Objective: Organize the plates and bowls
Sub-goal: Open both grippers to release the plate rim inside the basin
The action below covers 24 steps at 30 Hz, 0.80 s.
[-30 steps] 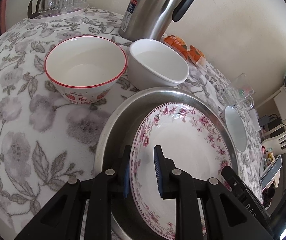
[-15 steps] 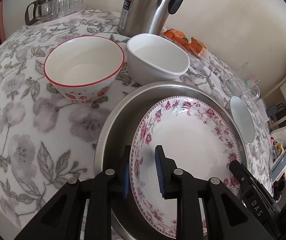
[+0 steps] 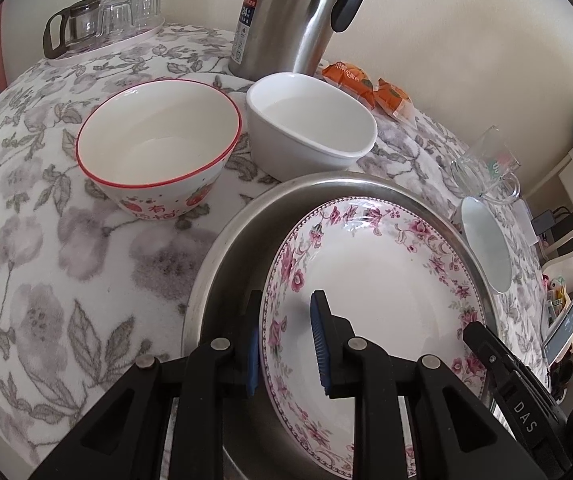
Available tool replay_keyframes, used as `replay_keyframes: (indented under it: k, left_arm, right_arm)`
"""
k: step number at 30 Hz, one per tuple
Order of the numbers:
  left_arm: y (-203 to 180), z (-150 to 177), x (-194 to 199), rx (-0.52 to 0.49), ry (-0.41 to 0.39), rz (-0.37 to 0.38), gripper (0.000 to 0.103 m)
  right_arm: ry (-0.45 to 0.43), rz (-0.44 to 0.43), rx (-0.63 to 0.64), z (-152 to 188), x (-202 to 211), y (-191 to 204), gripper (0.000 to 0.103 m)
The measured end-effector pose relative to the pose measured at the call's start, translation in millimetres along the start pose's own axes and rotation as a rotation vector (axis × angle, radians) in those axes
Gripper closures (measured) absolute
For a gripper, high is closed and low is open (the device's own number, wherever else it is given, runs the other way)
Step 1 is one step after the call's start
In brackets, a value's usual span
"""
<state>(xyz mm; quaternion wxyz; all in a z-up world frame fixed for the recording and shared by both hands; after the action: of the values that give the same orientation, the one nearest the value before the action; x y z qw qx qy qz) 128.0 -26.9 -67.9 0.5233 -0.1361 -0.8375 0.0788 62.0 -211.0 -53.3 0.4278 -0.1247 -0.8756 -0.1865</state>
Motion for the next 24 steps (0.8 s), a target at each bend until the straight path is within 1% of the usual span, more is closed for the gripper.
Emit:
replay_keyframes:
  k: [6,11,14,15,16,20,21,24]
  left_arm:
    - [0,-2,-3,0.003,-0.004,-0.002,0.08]
    - [1,-2,-3,0.013,0.031,0.008,0.078]
    - [-1,-1,0,0.02,0.047,0.033,0.063]
    - [-3,-2,2,0.015,0.045,0.035,0.056]
    - [-4,-2,3,0.012,0.045,0.039,0.053]
    - [-5,-2,5,0.02,0.065,0.043,0.051]
    - [-4,-2,6,0.023,0.068,0.045,0.051]
    - [-3,-3,11,0.031,0.069,0.048,0.05]
  right_arm:
    - [-0.002,-0.018,-0.016,-4,-2,-2,0.087]
    - [0.021,-0.027,-0.024,-4,-2,-3,0.085]
    - [0.032,-0.042,-0.034,-3,-1,-3,0.081]
    - [0.036,-0.045,-0.03,-3,-1,-3,0.08]
    - [0.04,-0.046,-0.025,-3,-1,-1,0.077]
    - [0.052,-0.049,-0.004,-3,1,5,0.067]
    - [0.054,-0.05,-0.002,-3,2,6,0.066]
    - [0.043,-0.047,0.001,-5,6,6,0.06]
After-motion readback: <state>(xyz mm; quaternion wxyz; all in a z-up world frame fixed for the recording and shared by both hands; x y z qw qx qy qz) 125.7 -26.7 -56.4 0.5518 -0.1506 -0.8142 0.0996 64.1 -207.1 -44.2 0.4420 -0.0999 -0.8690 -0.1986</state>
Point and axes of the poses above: each gripper's, at about its wrist camera, not at the fingertips, and x roughly against the way its jaws point, y to its left, z to its underside, the point moved 4 cm from there along -x, roughly the way its jaws point, and after that the axes turned 1 degree about -y, right-handed, at the moved point
